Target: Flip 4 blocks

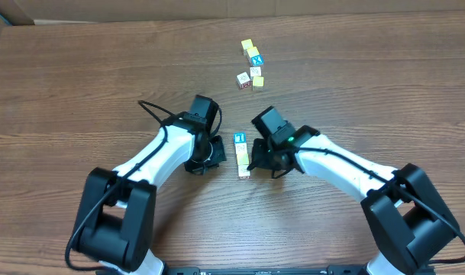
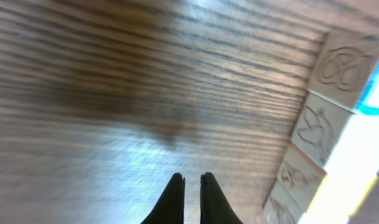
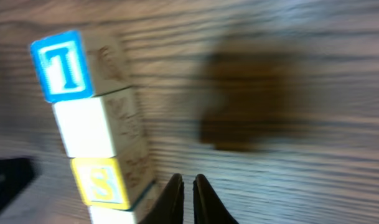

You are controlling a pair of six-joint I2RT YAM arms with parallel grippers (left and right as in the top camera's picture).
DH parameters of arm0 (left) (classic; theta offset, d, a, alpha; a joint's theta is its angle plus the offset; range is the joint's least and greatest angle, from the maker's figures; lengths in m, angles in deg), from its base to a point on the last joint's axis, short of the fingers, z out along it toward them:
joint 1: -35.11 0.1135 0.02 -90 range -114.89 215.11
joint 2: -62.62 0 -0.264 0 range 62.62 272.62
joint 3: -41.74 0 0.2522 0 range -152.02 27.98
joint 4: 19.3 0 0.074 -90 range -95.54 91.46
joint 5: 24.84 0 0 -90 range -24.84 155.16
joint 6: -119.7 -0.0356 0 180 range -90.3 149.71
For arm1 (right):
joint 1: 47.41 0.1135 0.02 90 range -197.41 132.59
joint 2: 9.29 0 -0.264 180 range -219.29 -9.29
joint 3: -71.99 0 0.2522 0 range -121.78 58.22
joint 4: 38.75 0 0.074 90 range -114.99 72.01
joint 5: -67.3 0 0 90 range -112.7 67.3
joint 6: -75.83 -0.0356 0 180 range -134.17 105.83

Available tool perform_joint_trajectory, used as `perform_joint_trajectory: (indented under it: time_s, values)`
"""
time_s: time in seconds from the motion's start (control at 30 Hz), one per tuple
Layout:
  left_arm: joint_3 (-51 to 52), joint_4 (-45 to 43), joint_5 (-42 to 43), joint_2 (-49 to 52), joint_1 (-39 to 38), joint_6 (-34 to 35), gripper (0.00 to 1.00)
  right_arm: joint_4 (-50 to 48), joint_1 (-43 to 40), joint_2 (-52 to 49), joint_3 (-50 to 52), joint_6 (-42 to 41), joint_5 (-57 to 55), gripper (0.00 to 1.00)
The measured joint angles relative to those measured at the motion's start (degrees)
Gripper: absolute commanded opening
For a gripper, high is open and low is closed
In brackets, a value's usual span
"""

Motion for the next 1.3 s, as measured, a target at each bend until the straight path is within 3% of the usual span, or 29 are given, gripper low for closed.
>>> perform_joint_trajectory:
  time_s: [0.13,0.17,0.23,0.33,0.4,0.57,1.3]
  values:
    - [-3.0,3.0,-0.3,-5.8,3.3,-1.7,0.06,2.1,-3.2,0.1,-2.6,4.6,-0.6,0.37]
    - [-3.8,3.4,-0.4,-7.4,4.4,-2.0,0.16,2.2,-4.0,0.2,-2.9,6.1,-0.8,0.41]
    - [-5.3,3.7,-0.6,-10.4,6.6,-3.3,0.41,2.7,-5.5,0.2,-3.0,8.3,-1.3,0.59]
    - [-6.4,3.7,-1.0,-13.8,10.6,-3.7,0.81,3.3,-7.7,0.2,-3.0,10.7,-3.6,1.00]
    - [-6.4,4.0,-1.2,-14.6,13.0,-3.9,1.00,3.3,-9.0,0.2,-3.1,11.6,-5.7,1.00]
    - [-6.4,5.9,-1.8,-14.4,16.6,-4.1,1.00,3.3,-11.4,0.2,-3.1,12.5,-9.7,1.00]
    - [-6.4,6.3,-1.9,-14.3,16.7,-4.1,1.00,3.3,-11.7,0.2,-3.1,12.9,-11.4,1.00]
